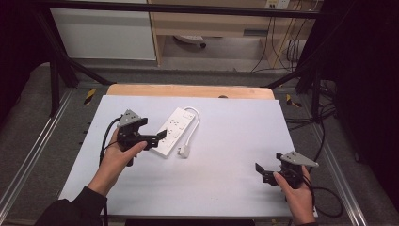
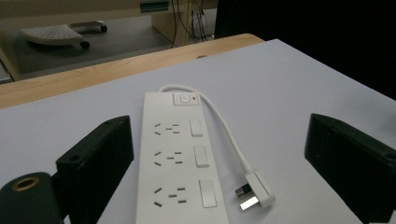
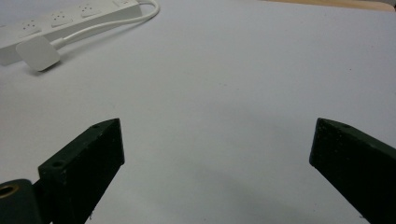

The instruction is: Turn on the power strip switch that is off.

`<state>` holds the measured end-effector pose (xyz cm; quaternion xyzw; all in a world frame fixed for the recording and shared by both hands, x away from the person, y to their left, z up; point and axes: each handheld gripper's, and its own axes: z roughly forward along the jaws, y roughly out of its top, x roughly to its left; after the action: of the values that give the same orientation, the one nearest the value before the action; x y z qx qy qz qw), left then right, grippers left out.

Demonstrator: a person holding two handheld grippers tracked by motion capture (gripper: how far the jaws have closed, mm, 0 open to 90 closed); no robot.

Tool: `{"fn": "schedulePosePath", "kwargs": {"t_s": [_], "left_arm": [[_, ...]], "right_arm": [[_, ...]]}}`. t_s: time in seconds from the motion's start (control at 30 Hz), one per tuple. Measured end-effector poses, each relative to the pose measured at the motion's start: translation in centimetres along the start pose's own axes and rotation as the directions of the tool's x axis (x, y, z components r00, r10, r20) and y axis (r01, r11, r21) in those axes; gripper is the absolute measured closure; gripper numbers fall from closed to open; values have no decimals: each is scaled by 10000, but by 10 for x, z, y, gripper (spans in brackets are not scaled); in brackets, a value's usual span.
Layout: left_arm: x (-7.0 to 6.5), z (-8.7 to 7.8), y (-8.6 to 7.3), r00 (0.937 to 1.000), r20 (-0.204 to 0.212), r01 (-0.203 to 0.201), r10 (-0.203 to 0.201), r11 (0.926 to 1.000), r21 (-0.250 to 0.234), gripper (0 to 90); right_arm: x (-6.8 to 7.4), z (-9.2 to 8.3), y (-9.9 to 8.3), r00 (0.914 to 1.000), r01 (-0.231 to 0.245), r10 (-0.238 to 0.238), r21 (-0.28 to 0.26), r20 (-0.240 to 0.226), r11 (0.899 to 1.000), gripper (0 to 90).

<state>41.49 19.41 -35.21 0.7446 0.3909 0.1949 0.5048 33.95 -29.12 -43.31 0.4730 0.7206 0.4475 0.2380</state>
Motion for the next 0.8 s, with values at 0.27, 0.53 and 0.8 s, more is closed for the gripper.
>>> {"fn": "schedulePosePath", "kwargs": {"t_s": [0.27, 0.53, 0.8], "left_arm": [[1, 11, 1, 9998, -195, -58, 59, 10000, 69, 83], [0, 17, 0, 9997, -230, -111, 117, 9996, 249, 91], [0, 21, -1, 9996, -193, -195, 203, 9990, 409, 117]], "right_arm": [[0, 0, 0, 10000, 44, -44, 18, -38, 10000, 35], [1, 0, 0, 10000, 47, -47, -3, -53, 10000, 35], [1, 0, 0, 10000, 31, -31, 12, -63, 10000, 35]]}}
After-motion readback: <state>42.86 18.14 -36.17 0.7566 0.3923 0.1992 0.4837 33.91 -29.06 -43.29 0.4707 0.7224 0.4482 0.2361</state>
